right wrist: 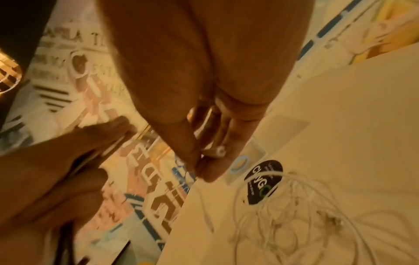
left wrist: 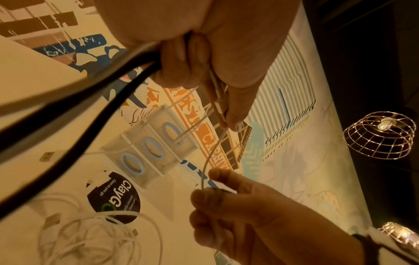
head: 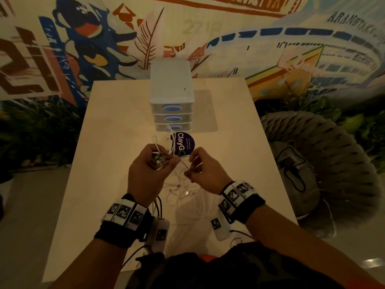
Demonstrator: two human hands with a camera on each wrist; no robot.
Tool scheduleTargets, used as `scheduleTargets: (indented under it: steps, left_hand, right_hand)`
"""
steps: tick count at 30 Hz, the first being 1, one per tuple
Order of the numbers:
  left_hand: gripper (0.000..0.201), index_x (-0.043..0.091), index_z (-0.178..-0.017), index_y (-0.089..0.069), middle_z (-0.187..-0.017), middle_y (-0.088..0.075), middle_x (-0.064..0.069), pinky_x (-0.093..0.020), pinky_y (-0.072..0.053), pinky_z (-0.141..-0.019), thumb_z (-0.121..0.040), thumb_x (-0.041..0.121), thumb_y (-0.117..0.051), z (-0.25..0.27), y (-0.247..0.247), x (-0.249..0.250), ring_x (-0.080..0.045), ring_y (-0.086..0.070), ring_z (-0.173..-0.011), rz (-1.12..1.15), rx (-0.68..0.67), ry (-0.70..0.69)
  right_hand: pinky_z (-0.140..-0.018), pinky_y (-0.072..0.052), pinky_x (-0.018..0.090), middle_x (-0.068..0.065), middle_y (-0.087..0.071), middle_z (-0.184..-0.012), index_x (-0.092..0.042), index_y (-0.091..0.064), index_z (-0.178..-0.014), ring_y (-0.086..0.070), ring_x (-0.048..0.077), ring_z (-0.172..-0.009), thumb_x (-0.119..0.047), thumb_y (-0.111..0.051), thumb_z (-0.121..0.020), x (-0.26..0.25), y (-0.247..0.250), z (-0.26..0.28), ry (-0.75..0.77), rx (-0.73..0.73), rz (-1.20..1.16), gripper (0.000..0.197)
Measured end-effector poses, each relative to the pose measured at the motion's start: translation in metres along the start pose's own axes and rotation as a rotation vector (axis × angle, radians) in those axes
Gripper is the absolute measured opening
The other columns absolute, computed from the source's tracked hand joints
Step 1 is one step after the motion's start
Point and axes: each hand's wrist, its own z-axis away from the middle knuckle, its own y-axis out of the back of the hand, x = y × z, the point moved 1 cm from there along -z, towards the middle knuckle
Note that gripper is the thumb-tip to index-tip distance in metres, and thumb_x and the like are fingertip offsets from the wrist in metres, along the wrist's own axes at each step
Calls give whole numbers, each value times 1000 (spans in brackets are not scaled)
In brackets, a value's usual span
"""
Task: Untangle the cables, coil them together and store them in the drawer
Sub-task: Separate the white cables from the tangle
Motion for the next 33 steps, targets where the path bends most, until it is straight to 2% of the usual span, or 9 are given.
scheduleTargets:
  steps: [4,7,10,13,16,22,25,28,33]
  left_hand:
    - [30,12,-92,-60,-81,-76,4,-24,-57,-77,-78,19,-86,-2,10,0,-13,-74,-82,111,27,5]
    - [30,10,-90,-58,-80,-74,10,-22,-56,-77,-79,18,-84,-4,22,2,-9,-73,-81,111,75,-27]
    - [27,4,-91,-57,-81,-73,12,-16,-53,-77,-82,11,-81,-7,32,6,-5,-71,-81,127,110,-67]
    - [26,3,-92,-57,-81,-70,9,-21,-55,-80,-83,10,-81,-7,40,13,-10,-71,-82,155,149,-115]
    - [26,0,-91,-56,-80,-69,13,-19,-53,-79,-82,4,-79,-6,42,23,-4,-69,-80,193,133,-152]
    - [26,-2,-87,-57,-85,-68,7,-14,-51,-71,-78,4,-81,4,35,41,-6,-69,-77,151,-123,-234]
    - [27,4,-87,-60,-86,-70,6,-17,-53,-71,-75,8,-84,13,27,51,-10,-72,-79,148,-279,-261]
    - [27,6,-87,-61,-85,-70,4,-25,-58,-73,-75,12,-85,22,21,59,-15,-74,-81,153,-422,-250]
    - [29,9,-90,-63,-88,-73,1,-40,-61,-79,-76,19,-86,29,13,68,-19,-75,-85,103,-600,-267]
  right_hand:
    - [-72,-61,32,1,-73,-82,-20,-71,-100,-75,22,-73,-3,-74,-87,19,37,1,-12,75,-134,22]
    - [-74,-57,19,-3,-78,-84,-20,-78,-96,-75,13,-75,-10,-77,-87,46,73,14,5,169,-46,13]
    - [-75,-55,17,-11,-77,-82,-29,-76,-90,-74,4,-72,-19,-77,-88,84,106,36,-78,218,97,9]
    - [-74,-53,18,-13,-75,-75,-34,-75,-88,-70,-1,-70,-23,-76,-89,117,127,65,-169,204,212,11]
    - [-81,-53,25,-20,-75,-82,-41,-77,-86,-68,-3,-79,-31,-79,-86,142,131,94,-248,66,297,10]
    - [-78,-51,18,-25,-73,-85,-49,-75,-85,-67,-6,-85,-48,-79,-81,155,93,118,-231,-269,416,6]
    - [-80,-55,32,-17,-68,-89,-40,-72,-92,-62,1,-80,-73,-55,-83,127,89,106,-98,-38,480,38]
    - [-80,-53,37,-6,-68,-87,-30,-76,-91,-62,8,-79,-70,-39,-91,61,91,84,49,186,342,54]
    - [-67,-45,25,-7,-70,-72,-24,-80,-86,-56,7,-61,-63,-27,-99,-46,70,50,66,30,11,67]
